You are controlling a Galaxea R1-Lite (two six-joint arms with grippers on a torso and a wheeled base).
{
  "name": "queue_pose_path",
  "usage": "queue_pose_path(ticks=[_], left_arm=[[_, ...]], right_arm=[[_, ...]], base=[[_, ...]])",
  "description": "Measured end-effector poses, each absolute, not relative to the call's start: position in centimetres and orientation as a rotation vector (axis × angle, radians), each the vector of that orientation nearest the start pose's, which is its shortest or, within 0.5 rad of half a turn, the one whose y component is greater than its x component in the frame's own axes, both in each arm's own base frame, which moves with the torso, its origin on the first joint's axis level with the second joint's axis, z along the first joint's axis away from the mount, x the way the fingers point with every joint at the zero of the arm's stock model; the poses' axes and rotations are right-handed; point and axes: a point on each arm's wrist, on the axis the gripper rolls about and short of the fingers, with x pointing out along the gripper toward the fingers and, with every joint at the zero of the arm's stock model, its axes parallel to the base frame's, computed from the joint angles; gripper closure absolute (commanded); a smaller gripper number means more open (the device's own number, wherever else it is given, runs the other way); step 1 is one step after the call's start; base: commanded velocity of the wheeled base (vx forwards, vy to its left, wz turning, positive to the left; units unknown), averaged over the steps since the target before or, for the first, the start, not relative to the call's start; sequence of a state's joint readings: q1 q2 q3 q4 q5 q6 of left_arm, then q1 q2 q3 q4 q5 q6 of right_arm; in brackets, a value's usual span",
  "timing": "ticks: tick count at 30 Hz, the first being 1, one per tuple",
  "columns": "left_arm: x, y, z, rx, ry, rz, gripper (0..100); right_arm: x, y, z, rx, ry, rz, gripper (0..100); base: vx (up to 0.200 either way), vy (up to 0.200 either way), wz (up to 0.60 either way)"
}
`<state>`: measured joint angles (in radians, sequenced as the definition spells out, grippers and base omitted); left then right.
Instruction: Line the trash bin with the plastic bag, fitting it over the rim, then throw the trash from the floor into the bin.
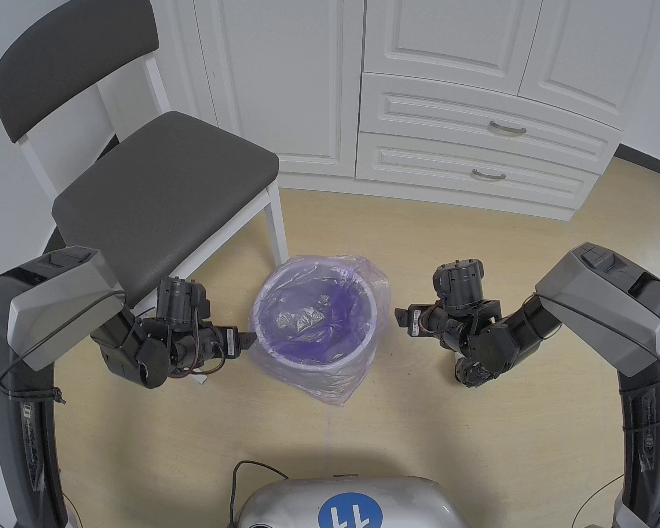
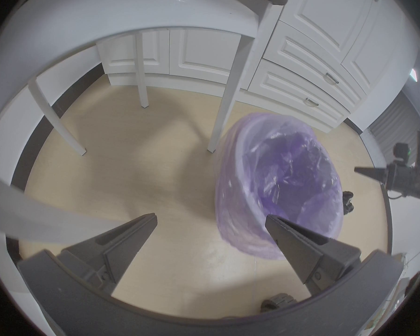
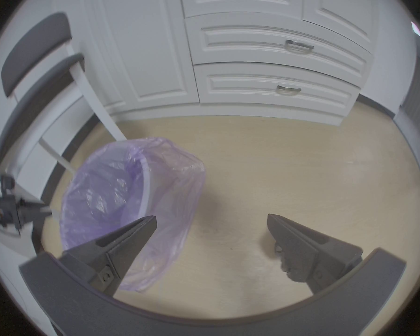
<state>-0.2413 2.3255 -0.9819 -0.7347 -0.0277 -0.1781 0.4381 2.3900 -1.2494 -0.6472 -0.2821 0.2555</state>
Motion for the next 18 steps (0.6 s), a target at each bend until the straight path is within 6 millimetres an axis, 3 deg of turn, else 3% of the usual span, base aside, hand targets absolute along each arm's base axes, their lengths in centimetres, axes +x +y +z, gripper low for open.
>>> queue_pose_path(ticks=[7, 18], left_arm=[[35.9, -9.8, 0.3, -0.097, 0.622, -0.221, 0], [34.7, -9.7, 0.9, -0.083, 0.574, -0.181, 0]], right_arm=[[42.4, 19.1, 2.4, 0.233, 0.433, 0.12, 0], [44.0, 18.8, -1.0, 0.311, 0.621, 0.176, 0]], base=[[0.0, 0.0, 0.0], [0.0, 0.0, 0.0]])
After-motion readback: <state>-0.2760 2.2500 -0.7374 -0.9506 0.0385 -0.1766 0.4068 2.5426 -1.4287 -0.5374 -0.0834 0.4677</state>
